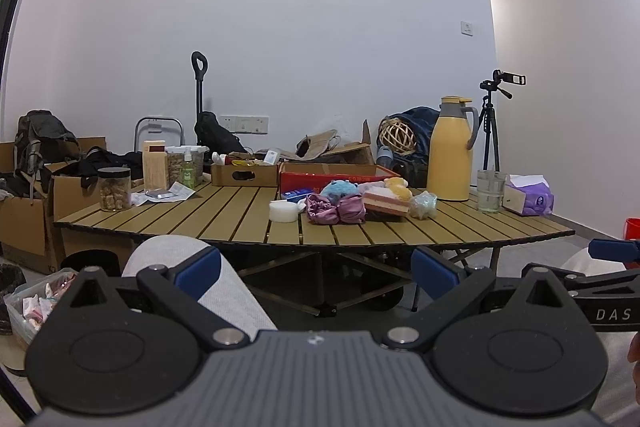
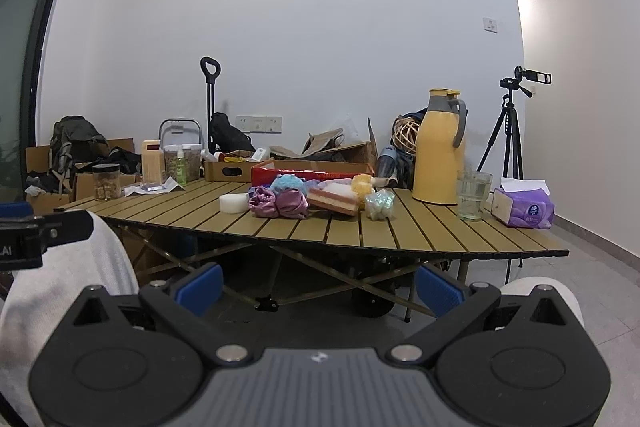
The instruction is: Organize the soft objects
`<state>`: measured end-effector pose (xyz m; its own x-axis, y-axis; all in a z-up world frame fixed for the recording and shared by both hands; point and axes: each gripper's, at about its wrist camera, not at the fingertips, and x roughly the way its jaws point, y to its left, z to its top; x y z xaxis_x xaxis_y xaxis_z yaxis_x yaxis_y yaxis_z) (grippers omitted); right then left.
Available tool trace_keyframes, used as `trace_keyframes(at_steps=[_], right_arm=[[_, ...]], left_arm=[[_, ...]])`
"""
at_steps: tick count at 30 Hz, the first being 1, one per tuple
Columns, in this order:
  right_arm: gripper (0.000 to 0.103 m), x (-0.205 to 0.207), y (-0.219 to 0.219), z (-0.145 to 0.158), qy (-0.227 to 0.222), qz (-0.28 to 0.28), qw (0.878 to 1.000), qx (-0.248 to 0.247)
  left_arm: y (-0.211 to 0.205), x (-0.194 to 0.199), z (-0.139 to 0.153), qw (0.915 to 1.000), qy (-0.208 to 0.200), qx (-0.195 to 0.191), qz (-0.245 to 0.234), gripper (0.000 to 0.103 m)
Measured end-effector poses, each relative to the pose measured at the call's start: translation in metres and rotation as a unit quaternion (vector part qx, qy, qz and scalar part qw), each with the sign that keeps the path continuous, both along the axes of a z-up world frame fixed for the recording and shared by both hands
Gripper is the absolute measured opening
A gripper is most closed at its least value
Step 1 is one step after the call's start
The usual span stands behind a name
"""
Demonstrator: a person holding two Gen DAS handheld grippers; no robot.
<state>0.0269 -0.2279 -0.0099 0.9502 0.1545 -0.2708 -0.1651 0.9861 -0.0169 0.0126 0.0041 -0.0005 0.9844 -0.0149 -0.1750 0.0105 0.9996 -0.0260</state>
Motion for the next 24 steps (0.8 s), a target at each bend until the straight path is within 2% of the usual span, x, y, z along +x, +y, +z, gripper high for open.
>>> trace_keyframes(at_steps=[13, 17, 21, 24], right_arm=[[0.103, 0.001, 0.001, 0.003, -0.011, 0.005, 1.0, -0.001], [0.103, 0.007, -0.006, 0.015, -0.03, -0.002, 1.0, 0.007], [0.103, 0.024, -0.014, 0.025, -0.049, -0.011, 0.999, 0.022], [0.103, 0.053, -0.02, 0.031, -0.049, -0.018, 0.998, 0.035]], left_arm=[[0.001, 0.006, 0.004, 1.0, 0.002, 0.0, 0.005, 0.103], [0.004, 0.011, 0.015, 0.9999, -0.009, -0.005, 0.007, 0.103], [0.003, 0.04, 0.023, 1.0, -0.004, -0.001, 0.004, 0.103], [0.002, 0.066, 0.031, 0.9999, -0.009, 0.005, 0.009, 0.103]])
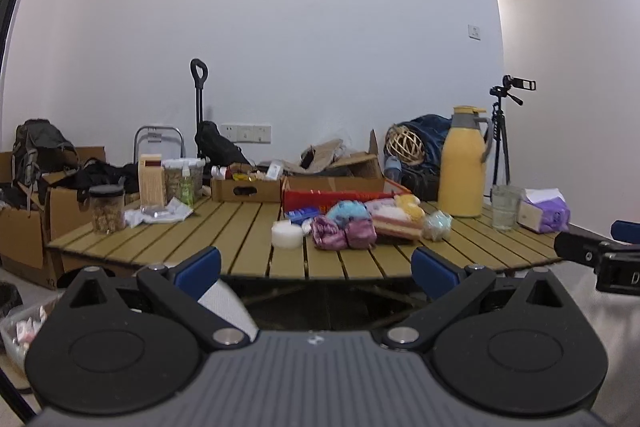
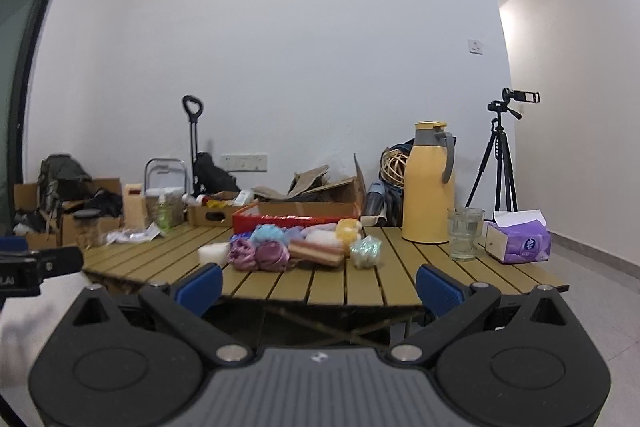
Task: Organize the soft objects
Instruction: 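Reach both grippers to the pink sponge block and close on it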
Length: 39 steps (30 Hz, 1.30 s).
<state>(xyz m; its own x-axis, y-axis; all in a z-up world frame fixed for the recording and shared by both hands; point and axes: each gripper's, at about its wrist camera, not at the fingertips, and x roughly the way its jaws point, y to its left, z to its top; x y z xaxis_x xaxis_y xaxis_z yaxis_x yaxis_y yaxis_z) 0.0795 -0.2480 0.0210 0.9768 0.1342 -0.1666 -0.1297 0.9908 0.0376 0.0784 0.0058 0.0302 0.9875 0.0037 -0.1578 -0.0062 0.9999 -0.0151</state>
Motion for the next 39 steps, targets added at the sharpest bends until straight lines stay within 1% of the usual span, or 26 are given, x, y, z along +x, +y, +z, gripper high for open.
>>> trace_keyframes(at_steps=[2, 4, 6, 7, 10, 11, 12, 13, 14, 15, 16, 17, 18, 19, 20, 21, 22, 23, 26, 28, 30, 31, 32, 33, 36, 39], right_arm=[[0.103, 0.026, -0.003, 0.004, -0.002, 0.003, 1.0, 0.015], [0.103, 0.058, -0.004, 0.001, 0.006, 0.023, 0.999, 0.023], [0.103, 0.093, -0.003, -0.004, 0.044, 0.054, 0.997, 0.02], [0.103, 0.11, -0.003, -0.007, 0.063, 0.057, 0.996, 0.023], [0.101, 0.156, -0.005, -0.015, 0.081, 0.049, 0.995, 0.033], [0.098, 0.171, -0.005, -0.016, 0.089, 0.051, 0.994, 0.034], [0.091, 0.188, -0.007, -0.017, 0.097, 0.053, 0.993, 0.039], [0.087, 0.206, -0.008, -0.019, 0.108, 0.056, 0.991, 0.047], [0.08, 0.225, -0.009, -0.022, 0.117, 0.064, 0.99, 0.055], [0.073, 0.244, -0.009, -0.024, 0.124, 0.07, 0.988, 0.06], [0.07, 0.261, -0.008, -0.028, 0.133, 0.071, 0.987, 0.064], [0.066, 0.279, -0.008, -0.032, 0.14, 0.074, 0.985, 0.07], [0.064, 0.297, -0.007, -0.036, 0.147, 0.078, 0.983, 0.076], [0.063, 0.315, -0.006, -0.042, 0.158, 0.078, 0.981, 0.082], [0.062, 0.334, -0.007, -0.048, 0.17, 0.076, 0.979, 0.088], [0.059, 0.352, -0.009, -0.054, 0.181, 0.073, 0.976, 0.096], [0.058, 0.366, -0.011, -0.059, 0.19, 0.069, 0.974, 0.105], [0.055, 0.381, -0.013, -0.064, 0.198, 0.067, 0.971, 0.117], [0.051, 0.417, -0.023, -0.075, 0.218, 0.061, 0.961, 0.156], [0.045, 0.437, -0.026, -0.083, 0.237, 0.058, 0.954, 0.173], [0.039, 0.449, -0.026, -0.089, 0.25, 0.055, 0.951, 0.171], [0.038, 0.454, -0.027, -0.093, 0.258, 0.056, 0.948, 0.177], [0.037, 0.457, -0.028, -0.098, 0.263, 0.064, 0.944, 0.189], [0.037, 0.458, -0.029, -0.102, 0.263, 0.07, 0.942, 0.196], [0.035, 0.46, -0.03, -0.104, 0.263, 0.075, 0.941, 0.201], [0.034, 0.448, -0.028, -0.098, 0.246, 0.086, 0.946, 0.191]], left_arm=[[0.003, 0.022, 0.005, 1.0, -0.007, -0.002, 0.004, 0.103], [0.007, 0.048, 0.007, 0.9998, -0.007, -0.003, 0.016, 0.103], [0.012, 0.079, 0.007, 0.9996, 0.007, -0.007, 0.027, 0.103], [0.015, 0.098, 0.006, 0.9994, 0.015, -0.014, 0.03, 0.103], [0.021, 0.152, 0.003, 0.9986, 0.036, -0.033, 0.02, 0.103], [0.022, 0.171, 0.002, 0.998, 0.047, -0.039, 0.015, 0.103], [0.022, 0.189, 0.0, 0.9973, 0.057, -0.044, 0.01, 0.102], [0.021, 0.207, -0.002, 0.9967, 0.066, -0.048, 0.001, 0.1], [0.018, 0.225, -0.003, 0.996, 0.073, -0.05, -0.011, 0.098], [0.013, 0.242, -0.005, 0.9951, 0.081, -0.05, -0.026, 0.089], [0.008, 0.255, -0.006, 0.9938, 0.089, -0.051, -0.043, 0.078], [0.002, 0.27, -0.008, 0.9913, 0.099, -0.054, -0.067, 0.072], [-0.004, 0.287, -0.011, 0.9871, 0.113, -0.059, -0.097, 0.06], [-0.011, 0.303, -0.014, 0.9818, 0.129, -0.068, -0.122, 0.051], [-0.017, 0.32, -0.017, 0.9762, 0.144, -0.077, -0.142, 0.048], [-0.024, 0.339, -0.019, 0.9714, 0.159, -0.081, -0.156, 0.046], [-0.033, 0.359, -0.022, 0.969, 0.169, -0.077, -0.163, 0.046], [-0.041, 0.375, -0.024, 0.969, 0.176, -0.068, -0.159, 0.046], [-0.062, 0.423, -0.034, 0.9676, 0.196, -0.051, -0.151, 0.052], [-0.066, 0.451, -0.047, 0.9613, 0.223, -0.06, -0.15, 0.054], [-0.063, 0.467, -0.06, 0.9528, 0.249, -0.086, -0.15, 0.051], [-0.062, 0.473, -0.066, 0.9482, 0.262, -0.098, -0.15, 0.044], [-0.061, 0.476, -0.07, 0.9459, 0.262, -0.107, -0.159, 0.039], [-0.061, 0.476, -0.073, 0.9456, 0.256, -0.115, -0.165, 0.038], [-0.058, 0.474, -0.073, 0.9467, 0.248, -0.113, -0.173, 0.037], [-0.049, 0.462, -0.069, 0.9508, 0.219, -0.122, -0.182, 0.036]])
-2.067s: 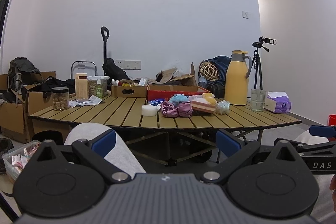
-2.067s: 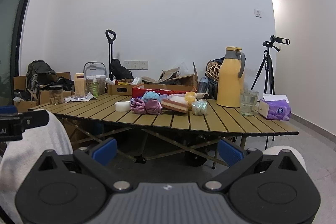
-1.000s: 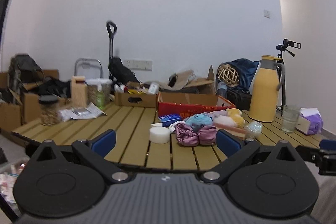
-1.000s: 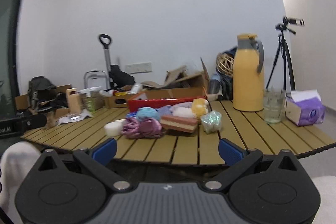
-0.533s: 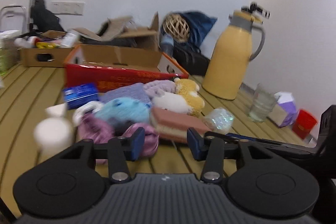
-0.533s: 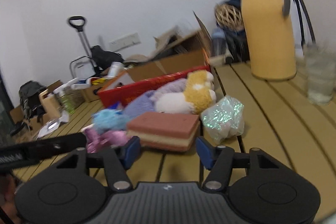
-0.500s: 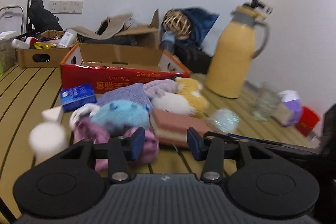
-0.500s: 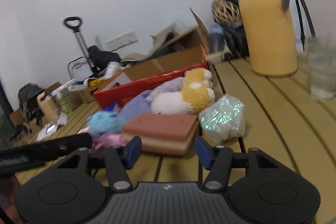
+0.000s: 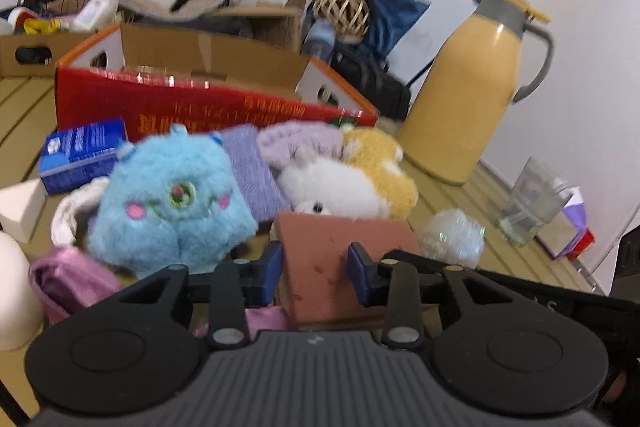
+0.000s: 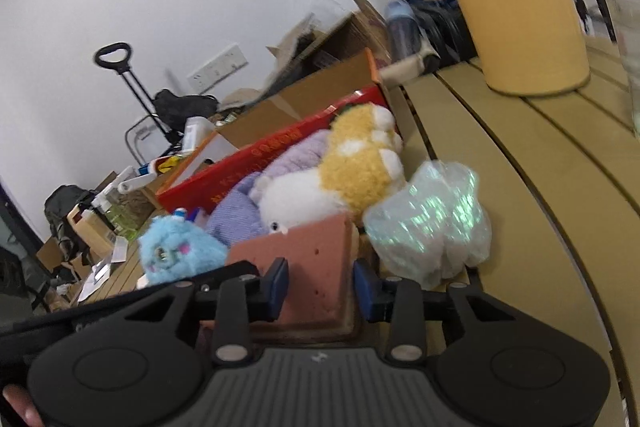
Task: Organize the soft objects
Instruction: 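Reach both grippers to the pink sponge block and close on it, then carry the pink sponge block into the cardboard box and open both grippers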
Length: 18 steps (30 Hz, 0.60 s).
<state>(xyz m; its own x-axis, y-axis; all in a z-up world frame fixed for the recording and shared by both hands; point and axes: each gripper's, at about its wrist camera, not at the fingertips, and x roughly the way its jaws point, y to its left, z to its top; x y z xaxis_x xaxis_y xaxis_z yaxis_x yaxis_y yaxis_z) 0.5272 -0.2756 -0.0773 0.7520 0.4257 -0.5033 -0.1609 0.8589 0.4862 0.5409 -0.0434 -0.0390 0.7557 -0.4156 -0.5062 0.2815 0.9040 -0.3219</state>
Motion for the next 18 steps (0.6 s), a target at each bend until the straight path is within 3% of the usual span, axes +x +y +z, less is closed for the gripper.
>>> trace_keyframes(at_steps=[5, 10, 14, 18], right_arm=[[0.033, -0.017, 0.002, 0.021, -0.046, 0.007, 0.999, 0.008], [0.033, -0.02, 0.0, 0.061, -0.078, 0.006, 0.997, 0.027], [0.033, 0.019, 0.009, 0.109, -0.092, 0.027, 0.995, 0.03], [0.033, 0.101, 0.033, 0.131, -0.054, 0.046, 0.997, 0.035]], left_arm=[[0.004, -0.014, 0.025, 0.9982, -0.042, -0.038, 0.022, 0.036], [0.009, -0.019, 0.078, 0.9945, -0.073, -0.066, 0.036, 0.036], [0.02, 0.02, 0.125, 0.9939, -0.075, -0.064, 0.051, 0.035], [0.048, 0.092, 0.142, 0.9929, -0.037, -0.079, 0.081, 0.033]])
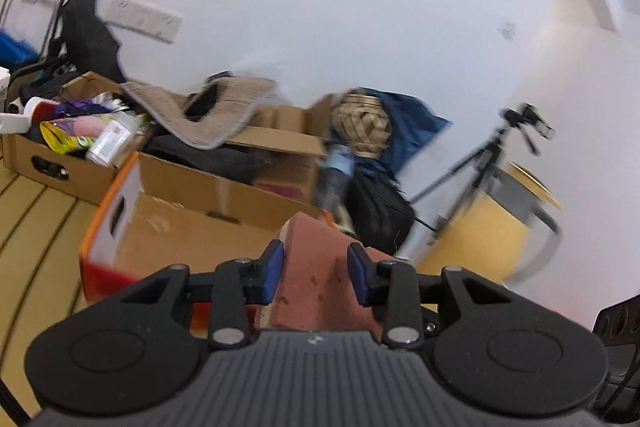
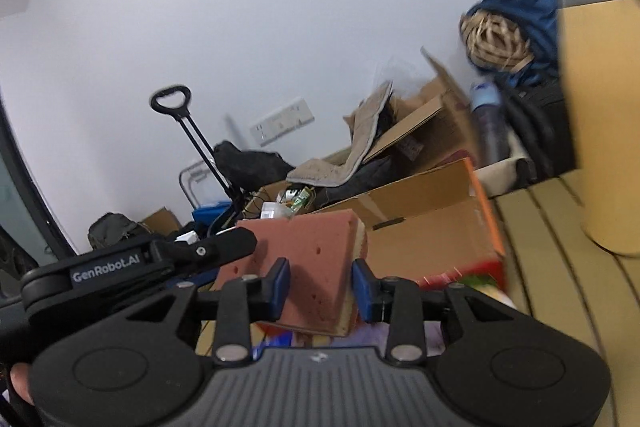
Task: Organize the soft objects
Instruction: 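Carry the pink sponge block into the cardboard box and open both grippers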
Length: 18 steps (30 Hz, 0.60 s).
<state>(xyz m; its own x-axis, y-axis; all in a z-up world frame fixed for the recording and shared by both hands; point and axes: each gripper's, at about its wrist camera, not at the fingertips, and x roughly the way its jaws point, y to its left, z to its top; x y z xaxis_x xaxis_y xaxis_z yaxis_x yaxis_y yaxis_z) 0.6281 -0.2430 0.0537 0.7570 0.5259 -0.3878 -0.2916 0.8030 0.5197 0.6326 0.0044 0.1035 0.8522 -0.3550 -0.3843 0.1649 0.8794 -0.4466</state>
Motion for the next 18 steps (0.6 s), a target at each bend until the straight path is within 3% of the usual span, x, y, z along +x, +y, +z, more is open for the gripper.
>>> trace_keyframes(at_steps=[4, 7, 12, 15, 18], right_arm=[[0.033, 0.1, 0.031, -0.006, 0.063, 0.015, 0.998, 0.011], [0.033, 0.165, 0.061, -0.029, 0.104, 0.023, 0.994, 0.004], [0.033, 0.251, 0.108, -0.071, 0.137, 0.018, 0.989, -0.044], [0.033, 0.291, 0.135, -0.1, 0.176, 0.032, 0.979, -0.094], [0.033, 0.301, 0.143, -0.107, 0.175, 0.038, 0.978, -0.103]], left_arm=[[0.036, 0.085, -0.008, 0.999, 0.039, 0.004, 0.023, 0.031], [0.058, 0.139, -0.029, 0.9969, 0.067, 0.019, 0.037, 0.031], [0.08, 0.225, -0.075, 0.9906, 0.115, 0.057, 0.047, 0.033], [0.083, 0.244, -0.089, 0.987, 0.117, 0.091, 0.062, 0.034], [0.092, 0.236, -0.078, 0.9911, 0.094, 0.081, 0.048, 0.038]])
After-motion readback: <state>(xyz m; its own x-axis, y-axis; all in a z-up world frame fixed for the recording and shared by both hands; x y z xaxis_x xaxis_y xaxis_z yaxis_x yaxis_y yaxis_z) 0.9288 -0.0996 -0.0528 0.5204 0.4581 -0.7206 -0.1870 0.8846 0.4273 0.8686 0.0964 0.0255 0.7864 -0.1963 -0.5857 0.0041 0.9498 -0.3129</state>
